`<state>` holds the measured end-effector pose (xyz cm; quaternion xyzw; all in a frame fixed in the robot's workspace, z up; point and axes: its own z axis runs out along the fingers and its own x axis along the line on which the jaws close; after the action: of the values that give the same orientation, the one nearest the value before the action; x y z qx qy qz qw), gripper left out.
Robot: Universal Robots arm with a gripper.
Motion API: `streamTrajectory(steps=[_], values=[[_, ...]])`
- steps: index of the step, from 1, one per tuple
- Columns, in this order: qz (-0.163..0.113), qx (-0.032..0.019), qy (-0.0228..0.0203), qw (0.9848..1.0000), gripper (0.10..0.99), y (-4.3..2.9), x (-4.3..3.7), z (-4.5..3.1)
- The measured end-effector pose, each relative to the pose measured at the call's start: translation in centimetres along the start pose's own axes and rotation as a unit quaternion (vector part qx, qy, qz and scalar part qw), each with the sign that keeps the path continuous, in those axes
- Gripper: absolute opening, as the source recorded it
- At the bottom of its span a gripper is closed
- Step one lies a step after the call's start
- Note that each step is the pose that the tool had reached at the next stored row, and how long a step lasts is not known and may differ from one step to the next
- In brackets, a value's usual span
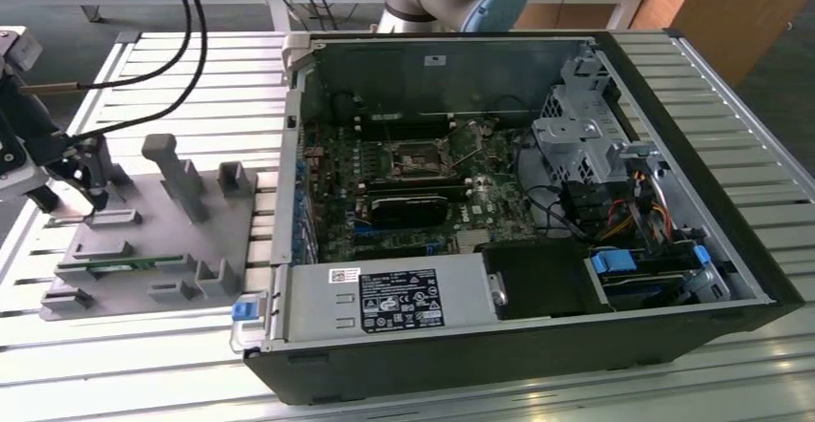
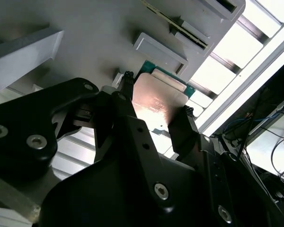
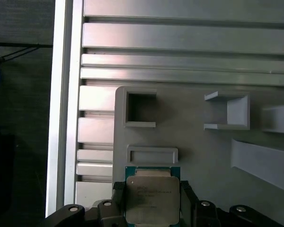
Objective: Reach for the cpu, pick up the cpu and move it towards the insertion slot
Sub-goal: 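Pick up the cpu and move it towards the insertion slot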
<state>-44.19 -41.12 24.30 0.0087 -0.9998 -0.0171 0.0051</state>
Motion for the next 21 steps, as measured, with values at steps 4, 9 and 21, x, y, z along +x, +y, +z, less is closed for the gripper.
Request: streamTrajectory(steps=[4, 9, 21], values=[[0.0, 0.0, -0.0001, 1.0, 0.541, 0.02, 0.01, -0.61], [0.0, 0.0, 0.0, 1.0, 0.541, 0.05, 0.01, -1.39], [0.0, 0.0014, 0.0, 1.0, 0.541, 0.13, 0.03, -3.3]])
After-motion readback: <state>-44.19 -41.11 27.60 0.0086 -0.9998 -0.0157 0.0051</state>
